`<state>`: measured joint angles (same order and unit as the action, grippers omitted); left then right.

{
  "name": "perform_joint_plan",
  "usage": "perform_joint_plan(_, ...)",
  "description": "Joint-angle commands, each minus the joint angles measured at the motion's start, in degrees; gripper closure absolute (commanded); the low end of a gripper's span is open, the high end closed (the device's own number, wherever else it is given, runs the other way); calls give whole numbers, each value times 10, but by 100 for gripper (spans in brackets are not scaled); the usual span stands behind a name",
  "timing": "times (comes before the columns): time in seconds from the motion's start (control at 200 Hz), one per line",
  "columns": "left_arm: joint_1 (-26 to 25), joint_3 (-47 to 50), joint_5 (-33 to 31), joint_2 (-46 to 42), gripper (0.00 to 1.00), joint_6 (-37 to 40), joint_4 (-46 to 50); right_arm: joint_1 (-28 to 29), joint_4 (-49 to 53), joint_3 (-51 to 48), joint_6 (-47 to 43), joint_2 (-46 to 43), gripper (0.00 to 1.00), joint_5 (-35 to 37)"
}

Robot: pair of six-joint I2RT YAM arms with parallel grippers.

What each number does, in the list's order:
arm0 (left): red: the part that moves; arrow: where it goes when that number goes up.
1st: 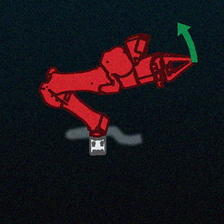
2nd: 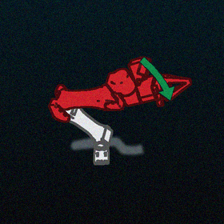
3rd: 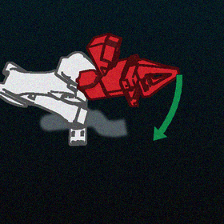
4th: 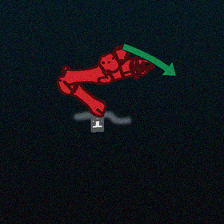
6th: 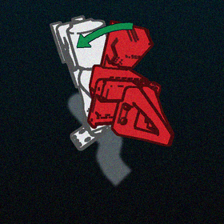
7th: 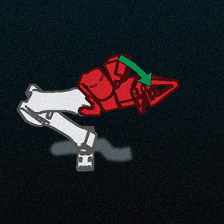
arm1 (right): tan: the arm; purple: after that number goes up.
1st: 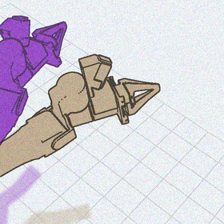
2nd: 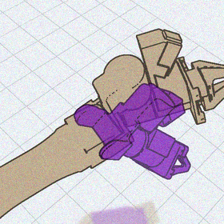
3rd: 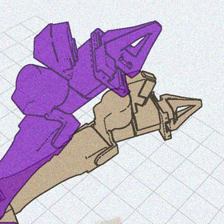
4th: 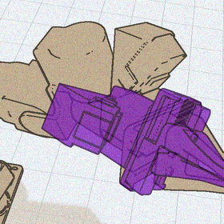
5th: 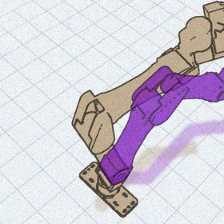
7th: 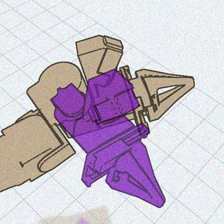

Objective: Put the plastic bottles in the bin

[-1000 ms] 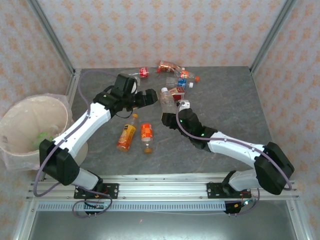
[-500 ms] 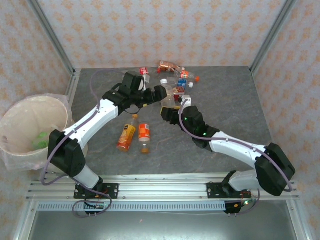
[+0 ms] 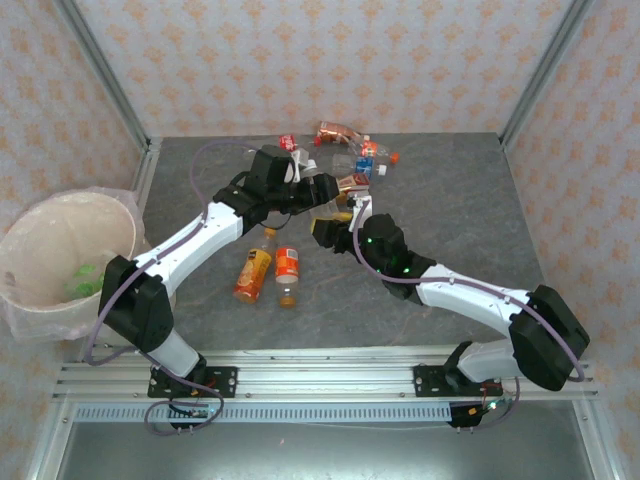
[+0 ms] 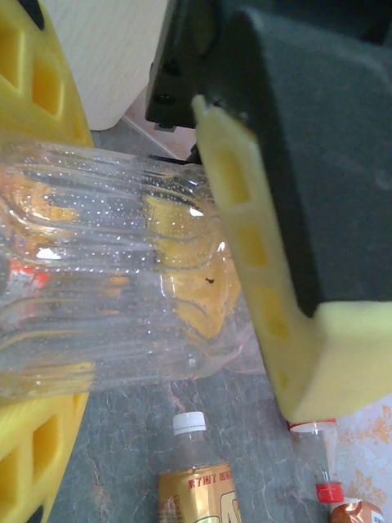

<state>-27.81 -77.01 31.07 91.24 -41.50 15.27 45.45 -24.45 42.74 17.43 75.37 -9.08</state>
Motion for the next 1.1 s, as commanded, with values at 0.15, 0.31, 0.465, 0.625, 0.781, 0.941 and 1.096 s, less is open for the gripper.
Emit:
perform_joint_plan(0.15, -8, -35, -30, -21, 36, 45, 59, 2, 56, 47, -83, -13, 34, -29)
perform_joint_plan(0.31, -7, -28, -75, -38, 39, 36, 56, 2, 100, 67, -112, -12, 16, -40)
perform_joint_plan(0.465, -6, -24, -89, -44, 41, 23, 45, 2, 103, 64, -121, -15, 8, -40)
perform_joint_plan(0.625, 3, -38, -129, -60, 41, 39, 73, 2, 101, 55, -122, -31, 1, -11)
perform_joint_plan(0.781, 13, -81, -205, -73, 40, 67, 158, 2, 119, 54, -142, -39, 1, 13)
perform_joint_plan(0.941, 27, -123, -298, -87, 41, 101, 252, 2, 131, 58, -153, -37, 1, 30)
perform_joint_plan(1.096, 28, -154, -396, -114, 41, 142, 318, 2, 140, 62, -145, -30, 1, 63)
